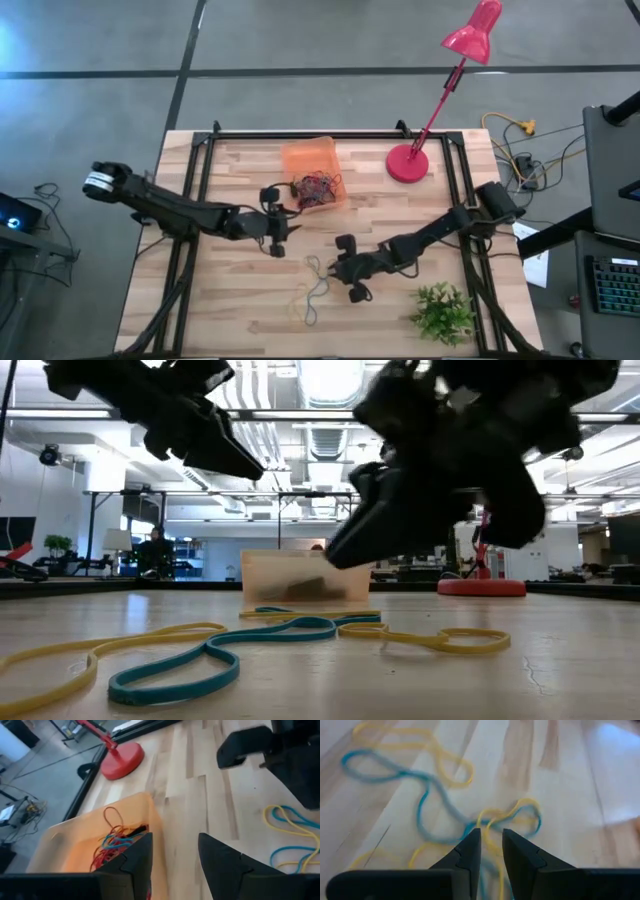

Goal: Pick and place rubber bands into bin
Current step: Put the yellow rubber band into the orange bin

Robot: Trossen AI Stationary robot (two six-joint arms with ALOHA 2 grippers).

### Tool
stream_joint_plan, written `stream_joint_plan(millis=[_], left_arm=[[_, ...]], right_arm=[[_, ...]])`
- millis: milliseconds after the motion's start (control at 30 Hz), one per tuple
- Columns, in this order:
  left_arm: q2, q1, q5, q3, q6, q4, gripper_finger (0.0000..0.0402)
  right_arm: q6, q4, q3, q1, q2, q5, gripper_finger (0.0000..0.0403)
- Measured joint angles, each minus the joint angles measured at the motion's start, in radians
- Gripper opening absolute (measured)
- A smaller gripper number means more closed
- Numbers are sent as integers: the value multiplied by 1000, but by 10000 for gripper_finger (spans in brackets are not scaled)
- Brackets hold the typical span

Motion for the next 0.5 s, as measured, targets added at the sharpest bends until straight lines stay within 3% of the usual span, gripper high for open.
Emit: stream_joint_plan(millis=[267,500], left_arm=[[-74,-3,-16,-25,-2,-16,142],[-82,-8,-17,-27,-3,-24,142]], right_arm=[[-25,51,70,-34,123,-105,68],[-25,-25,137,-41,181,-108,68]])
